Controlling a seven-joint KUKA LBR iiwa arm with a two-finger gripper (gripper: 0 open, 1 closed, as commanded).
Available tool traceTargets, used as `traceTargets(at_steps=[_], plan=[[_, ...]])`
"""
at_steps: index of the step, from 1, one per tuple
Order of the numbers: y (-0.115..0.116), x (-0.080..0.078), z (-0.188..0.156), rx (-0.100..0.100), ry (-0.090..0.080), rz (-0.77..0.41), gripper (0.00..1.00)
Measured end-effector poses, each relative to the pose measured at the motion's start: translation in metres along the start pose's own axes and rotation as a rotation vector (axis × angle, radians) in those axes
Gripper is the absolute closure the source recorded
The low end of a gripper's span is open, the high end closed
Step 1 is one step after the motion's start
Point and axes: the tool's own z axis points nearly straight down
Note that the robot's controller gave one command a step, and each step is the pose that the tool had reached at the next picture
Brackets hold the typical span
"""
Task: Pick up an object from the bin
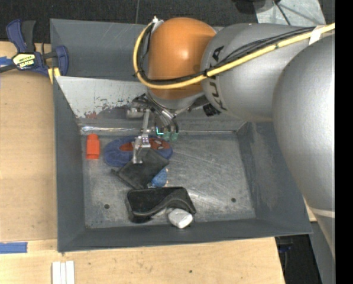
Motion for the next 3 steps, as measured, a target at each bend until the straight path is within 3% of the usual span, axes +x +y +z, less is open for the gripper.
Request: traceTargets(at_steps=[1,2,3], plan=[[-0.032,-0.007,0.067,0.0,-0.004,0.029,0.0],[-0.03,-0.01,0.059,-0.002,-0.017,0.029,1.0],[-0.053,0.017,-0.069,-0.002,-0.016,0.06,1.0]])
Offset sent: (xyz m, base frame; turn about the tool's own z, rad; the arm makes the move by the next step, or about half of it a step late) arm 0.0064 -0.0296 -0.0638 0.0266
